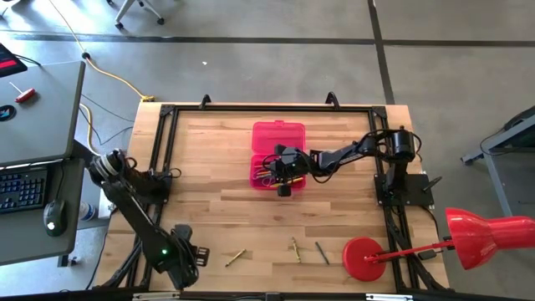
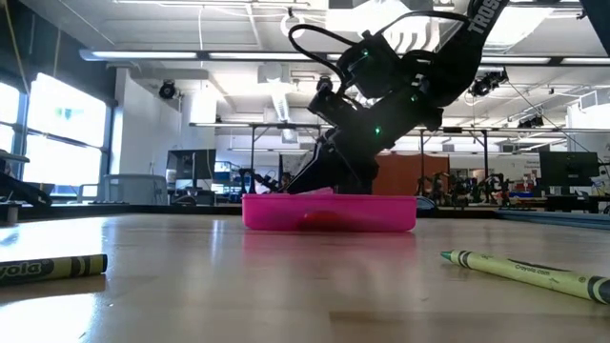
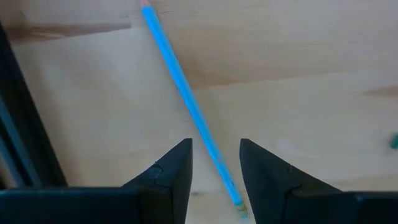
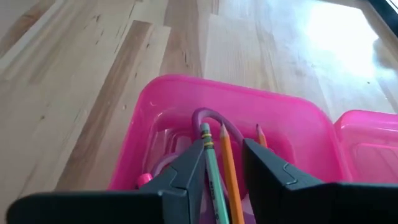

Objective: Pick & place school supplies into a supply box
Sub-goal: Put the blue pencil into the pink supply box

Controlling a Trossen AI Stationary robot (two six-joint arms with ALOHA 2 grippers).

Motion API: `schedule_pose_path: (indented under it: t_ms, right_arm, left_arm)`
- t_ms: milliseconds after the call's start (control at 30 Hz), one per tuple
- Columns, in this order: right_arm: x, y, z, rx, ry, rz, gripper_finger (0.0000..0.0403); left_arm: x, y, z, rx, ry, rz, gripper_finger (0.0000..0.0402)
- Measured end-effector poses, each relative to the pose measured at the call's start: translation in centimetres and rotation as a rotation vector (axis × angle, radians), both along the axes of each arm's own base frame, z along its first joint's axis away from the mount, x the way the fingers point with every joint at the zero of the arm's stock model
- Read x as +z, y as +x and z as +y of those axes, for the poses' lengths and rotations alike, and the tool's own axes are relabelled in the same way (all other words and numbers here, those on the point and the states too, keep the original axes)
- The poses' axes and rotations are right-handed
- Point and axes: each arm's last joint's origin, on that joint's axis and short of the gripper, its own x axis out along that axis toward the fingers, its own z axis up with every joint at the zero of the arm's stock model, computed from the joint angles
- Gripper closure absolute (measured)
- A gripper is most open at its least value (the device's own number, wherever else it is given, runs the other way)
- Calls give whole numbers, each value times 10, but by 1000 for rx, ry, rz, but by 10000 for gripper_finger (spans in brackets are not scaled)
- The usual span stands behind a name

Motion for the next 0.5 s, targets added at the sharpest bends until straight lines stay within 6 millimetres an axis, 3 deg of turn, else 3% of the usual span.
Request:
schedule_pose_path:
  t_ms: [500]
  right_arm:
    - [0,0,2,34,66,-4,315]
  left_arm:
    - [-34,7,-12,22,35,62,236]
